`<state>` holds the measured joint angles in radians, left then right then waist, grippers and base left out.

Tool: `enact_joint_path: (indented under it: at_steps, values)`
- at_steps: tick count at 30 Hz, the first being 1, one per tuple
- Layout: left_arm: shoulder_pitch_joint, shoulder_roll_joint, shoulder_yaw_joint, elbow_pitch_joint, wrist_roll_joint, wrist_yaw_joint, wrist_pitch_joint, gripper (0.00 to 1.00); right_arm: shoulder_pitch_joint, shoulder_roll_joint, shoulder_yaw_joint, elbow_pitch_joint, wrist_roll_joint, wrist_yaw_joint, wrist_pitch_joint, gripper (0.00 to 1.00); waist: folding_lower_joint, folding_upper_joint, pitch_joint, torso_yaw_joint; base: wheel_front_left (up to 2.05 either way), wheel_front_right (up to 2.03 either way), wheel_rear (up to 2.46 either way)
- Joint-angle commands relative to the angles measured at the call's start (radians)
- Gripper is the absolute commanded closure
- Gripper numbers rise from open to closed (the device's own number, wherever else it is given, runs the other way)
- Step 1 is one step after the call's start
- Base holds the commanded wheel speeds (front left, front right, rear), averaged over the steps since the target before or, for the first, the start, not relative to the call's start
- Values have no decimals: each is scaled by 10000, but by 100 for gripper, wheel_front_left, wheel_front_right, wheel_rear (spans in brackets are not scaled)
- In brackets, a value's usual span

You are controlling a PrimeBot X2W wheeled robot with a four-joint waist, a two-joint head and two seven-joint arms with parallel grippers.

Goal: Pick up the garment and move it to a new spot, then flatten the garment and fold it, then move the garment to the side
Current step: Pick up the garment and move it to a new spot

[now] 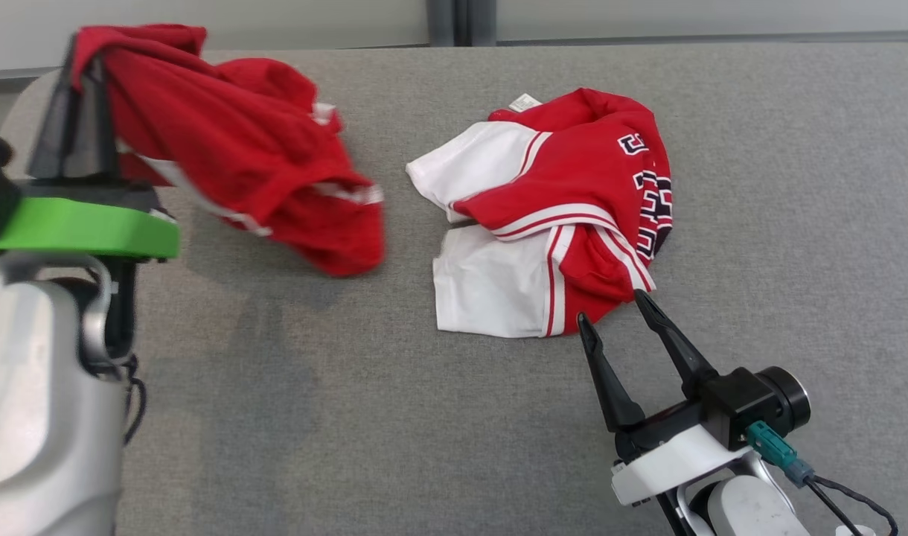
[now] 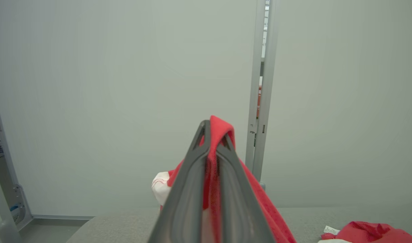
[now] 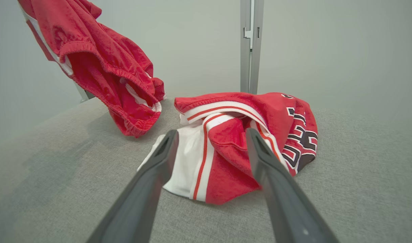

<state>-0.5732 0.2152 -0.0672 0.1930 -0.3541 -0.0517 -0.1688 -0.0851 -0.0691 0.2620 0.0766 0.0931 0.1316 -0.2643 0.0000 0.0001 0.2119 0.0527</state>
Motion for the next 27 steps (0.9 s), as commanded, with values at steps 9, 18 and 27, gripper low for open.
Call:
enact_joint_path:
  at_steps: [9, 18, 27]
  values:
    - [110, 1816, 1295, -992, -294, 89, 1251, 100, 328, -92, -58, 42, -36, -17, -2, 0, 0, -1, -518, 1164, 0, 0, 0]
    - [319, 2333, 1875, 863, -556, -50, 742, 100, 130, -270, -19, 18, -59, -17, -2, 0, 0, -1, -167, 1311, 0, 0, 0]
    - [84, 1966, 1816, 3452, -739, -5, 120, 100, -421, -505, 79, 28, -50, -17, -2, 0, 0, -1, 705, 1067, 0, 0, 0]
